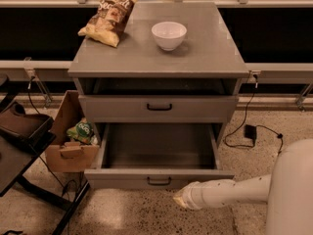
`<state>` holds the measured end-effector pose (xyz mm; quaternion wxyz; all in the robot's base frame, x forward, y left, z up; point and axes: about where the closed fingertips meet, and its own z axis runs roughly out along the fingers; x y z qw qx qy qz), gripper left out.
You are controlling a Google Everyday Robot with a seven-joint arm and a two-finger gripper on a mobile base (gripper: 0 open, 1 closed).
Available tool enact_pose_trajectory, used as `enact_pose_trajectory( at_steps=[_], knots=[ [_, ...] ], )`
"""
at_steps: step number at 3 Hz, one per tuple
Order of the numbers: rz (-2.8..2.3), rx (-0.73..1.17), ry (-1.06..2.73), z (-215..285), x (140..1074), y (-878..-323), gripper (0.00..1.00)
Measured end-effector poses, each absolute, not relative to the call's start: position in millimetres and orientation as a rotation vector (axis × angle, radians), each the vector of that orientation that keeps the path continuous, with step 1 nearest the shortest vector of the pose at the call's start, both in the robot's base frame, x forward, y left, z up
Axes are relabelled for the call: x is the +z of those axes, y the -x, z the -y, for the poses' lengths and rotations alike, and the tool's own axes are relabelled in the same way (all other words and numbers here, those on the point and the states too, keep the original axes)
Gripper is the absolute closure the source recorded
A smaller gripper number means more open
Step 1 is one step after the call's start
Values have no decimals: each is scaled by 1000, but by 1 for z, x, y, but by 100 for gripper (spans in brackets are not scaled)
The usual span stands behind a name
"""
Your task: Close middle drawer
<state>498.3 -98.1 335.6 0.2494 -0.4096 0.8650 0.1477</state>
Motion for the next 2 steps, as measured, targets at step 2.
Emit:
enact_pose_trajectory(
  at_steps=[2],
  knots=[
    [-2318, 383, 1289, 86, 342, -542, 100]
  ],
)
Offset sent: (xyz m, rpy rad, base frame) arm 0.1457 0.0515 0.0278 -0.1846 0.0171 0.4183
